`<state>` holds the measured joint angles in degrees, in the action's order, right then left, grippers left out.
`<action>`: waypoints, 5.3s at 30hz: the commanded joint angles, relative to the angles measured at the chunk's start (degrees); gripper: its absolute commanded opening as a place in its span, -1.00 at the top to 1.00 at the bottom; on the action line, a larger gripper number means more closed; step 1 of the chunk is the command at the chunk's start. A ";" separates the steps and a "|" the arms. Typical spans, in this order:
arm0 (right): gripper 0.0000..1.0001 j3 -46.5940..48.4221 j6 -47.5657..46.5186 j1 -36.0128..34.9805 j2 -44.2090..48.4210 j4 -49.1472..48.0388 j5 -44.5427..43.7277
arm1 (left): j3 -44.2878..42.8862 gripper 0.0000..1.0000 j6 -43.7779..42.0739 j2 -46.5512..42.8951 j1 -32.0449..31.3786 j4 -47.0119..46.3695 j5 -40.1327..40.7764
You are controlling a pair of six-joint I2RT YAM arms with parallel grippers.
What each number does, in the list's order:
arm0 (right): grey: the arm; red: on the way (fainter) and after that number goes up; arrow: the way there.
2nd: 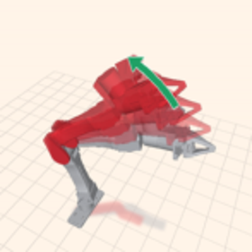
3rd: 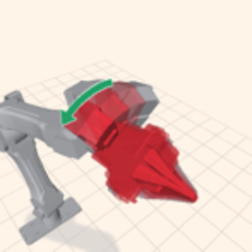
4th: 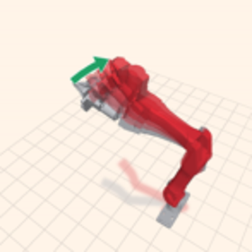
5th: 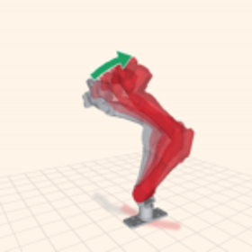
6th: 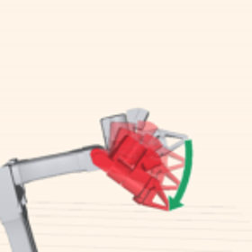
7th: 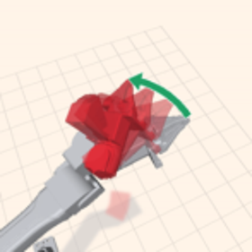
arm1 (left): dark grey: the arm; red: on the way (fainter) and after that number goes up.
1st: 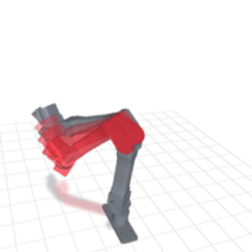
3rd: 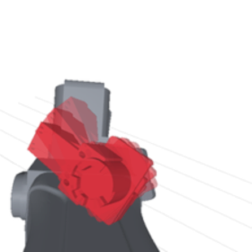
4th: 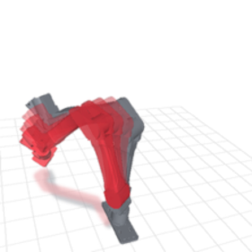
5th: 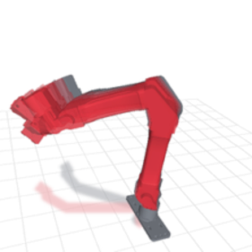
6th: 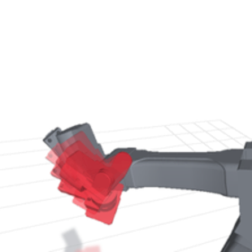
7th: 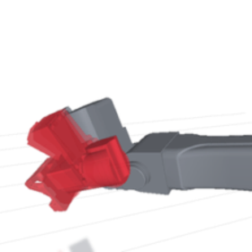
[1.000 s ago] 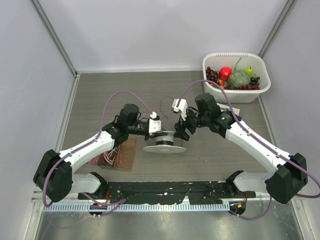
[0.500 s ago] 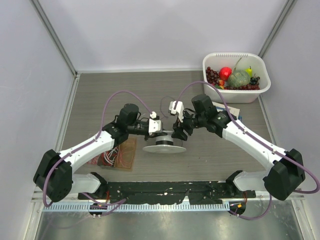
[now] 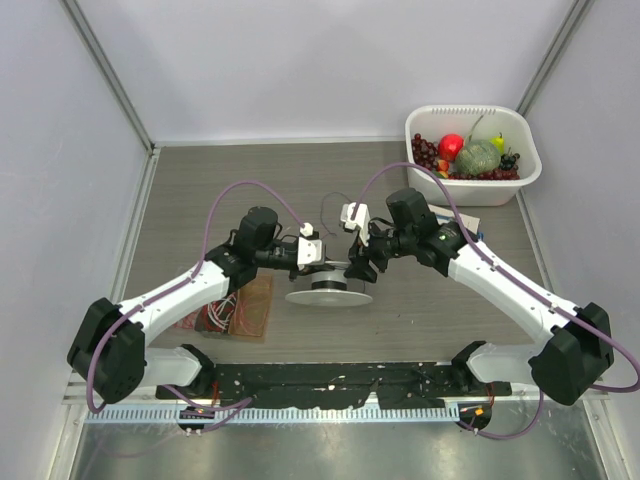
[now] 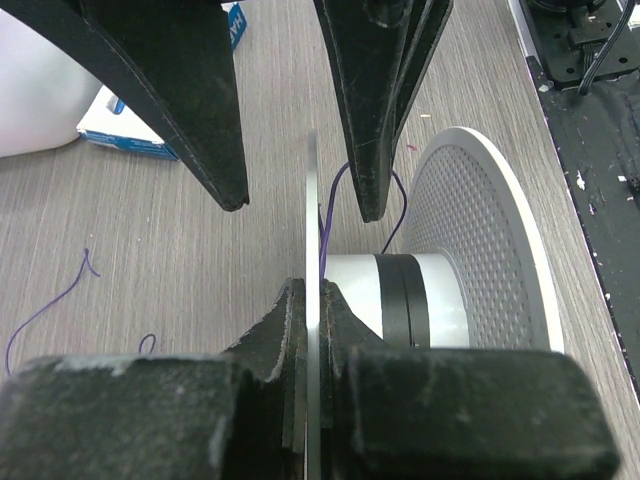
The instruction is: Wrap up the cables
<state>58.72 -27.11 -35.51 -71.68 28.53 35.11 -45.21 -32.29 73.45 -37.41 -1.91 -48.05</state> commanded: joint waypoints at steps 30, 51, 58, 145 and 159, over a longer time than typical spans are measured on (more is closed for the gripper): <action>-0.02 -0.01 -2.68 0.09 0.05 -3.92 -4.35 | -1.90 1.00 1.18 2.40 0.41 2.26 -0.55; 0.35 -3.70 -0.84 -0.09 -3.03 -11.39 -2.77 | -1.90 1.00 3.73 3.19 0.58 -0.64 -1.52; 0.99 -4.32 -0.39 -0.26 -3.82 -13.24 -2.42 | -1.37 1.00 5.92 3.54 0.67 -2.48 -1.25; -0.75 0.61 18.50 22.50 13.50 -16.67 -7.69 | -42.56 1.00 40.89 0.46 11.39 23.61 15.54; -0.64 -15.73 22.55 20.84 17.19 -37.05 -1.19 | -62.62 1.00 61.46 4.68 12.89 20.02 18.70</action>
<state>45.60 -4.69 -13.37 -54.17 -0.40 31.22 -102.26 20.08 77.01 -24.64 21.89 -30.74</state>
